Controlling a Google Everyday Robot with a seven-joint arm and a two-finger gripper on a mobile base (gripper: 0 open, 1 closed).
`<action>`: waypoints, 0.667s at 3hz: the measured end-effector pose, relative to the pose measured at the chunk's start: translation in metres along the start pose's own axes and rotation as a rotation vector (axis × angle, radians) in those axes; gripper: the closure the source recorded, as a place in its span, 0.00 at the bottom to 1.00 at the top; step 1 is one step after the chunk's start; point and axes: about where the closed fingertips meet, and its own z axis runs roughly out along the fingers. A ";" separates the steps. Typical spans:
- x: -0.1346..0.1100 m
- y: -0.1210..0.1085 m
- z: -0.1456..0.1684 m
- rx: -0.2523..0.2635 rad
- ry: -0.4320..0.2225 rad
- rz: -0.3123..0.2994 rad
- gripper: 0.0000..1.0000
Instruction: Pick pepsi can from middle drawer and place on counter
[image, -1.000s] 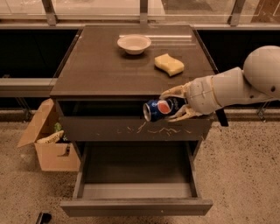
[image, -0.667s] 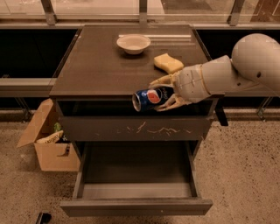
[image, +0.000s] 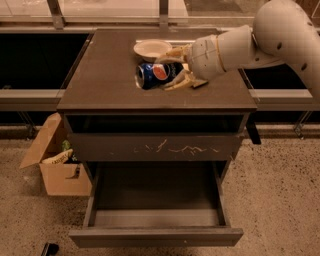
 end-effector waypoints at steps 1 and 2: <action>0.006 -0.027 0.015 0.043 0.013 0.095 1.00; 0.021 -0.042 0.035 0.060 0.019 0.213 1.00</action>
Offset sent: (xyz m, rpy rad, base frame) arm 0.0844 0.0302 -0.0071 0.1399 0.2491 -0.2414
